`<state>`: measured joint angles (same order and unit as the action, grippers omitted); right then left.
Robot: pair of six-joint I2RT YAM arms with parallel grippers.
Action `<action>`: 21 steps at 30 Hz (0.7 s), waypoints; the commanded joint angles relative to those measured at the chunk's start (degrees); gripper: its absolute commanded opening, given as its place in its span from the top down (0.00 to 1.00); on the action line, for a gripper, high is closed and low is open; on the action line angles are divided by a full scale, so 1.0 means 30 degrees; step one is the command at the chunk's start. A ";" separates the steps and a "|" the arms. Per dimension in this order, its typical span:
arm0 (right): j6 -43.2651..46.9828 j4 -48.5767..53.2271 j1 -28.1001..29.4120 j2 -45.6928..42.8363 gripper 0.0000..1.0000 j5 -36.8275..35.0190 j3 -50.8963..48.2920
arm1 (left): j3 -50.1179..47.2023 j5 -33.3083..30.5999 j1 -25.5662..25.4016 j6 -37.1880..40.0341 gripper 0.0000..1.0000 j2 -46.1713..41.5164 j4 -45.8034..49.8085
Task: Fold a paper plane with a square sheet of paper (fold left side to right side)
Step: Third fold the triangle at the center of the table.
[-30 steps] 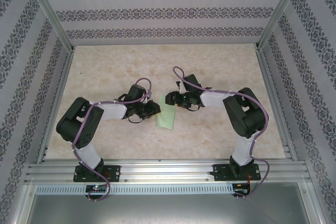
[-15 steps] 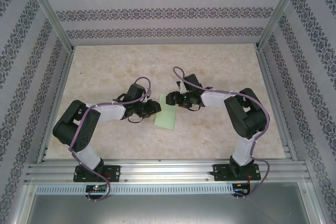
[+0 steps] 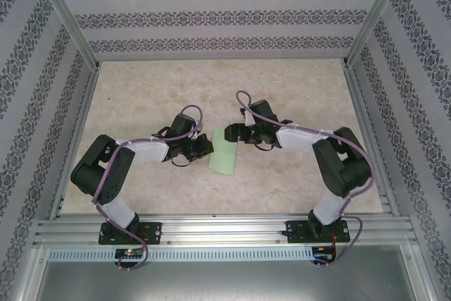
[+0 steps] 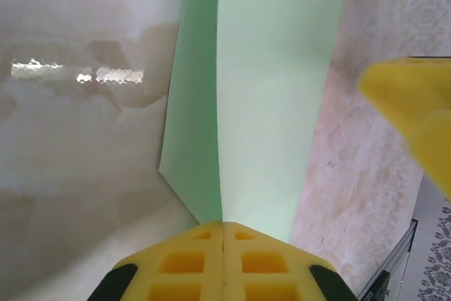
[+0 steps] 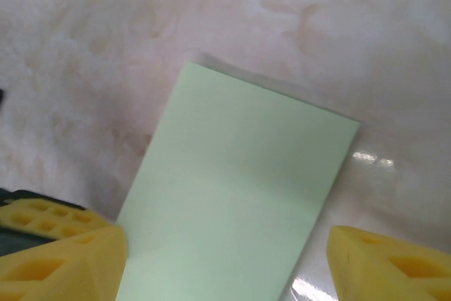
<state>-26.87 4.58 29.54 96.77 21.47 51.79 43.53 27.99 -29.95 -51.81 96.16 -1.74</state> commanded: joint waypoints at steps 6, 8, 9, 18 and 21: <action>0.4276 -0.2669 0.3559 -0.6823 0.25 -0.4834 -0.5154 | 0.0039 -0.0290 -0.0393 -0.1173 1.00 -0.0589 0.0515; 0.5427 -0.3624 0.5425 -0.7716 0.25 -0.5916 -0.6410 | 0.0110 -0.0219 -0.0430 -0.1273 1.00 -0.0555 0.0506; 0.6004 -0.3936 0.6297 -0.7871 0.25 -0.6575 -0.6768 | 0.0135 -0.0174 -0.0439 -0.1252 1.00 -0.0531 0.0520; 1.1568 -0.5471 1.2331 -0.4758 0.25 -1.3067 -0.6257 | 0.0126 -0.0052 -0.0503 -0.1385 1.00 -0.0528 0.0517; 1.2522 -0.5119 1.3008 -0.3019 0.25 -1.4190 -0.5159 | 0.0168 0.0009 -0.0515 -0.1373 1.00 -0.0478 0.0520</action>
<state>4.38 -8.71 67.13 84.62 -13.21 33.01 43.40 27.79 -30.59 -54.98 95.90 -0.84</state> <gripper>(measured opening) 0.746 0.059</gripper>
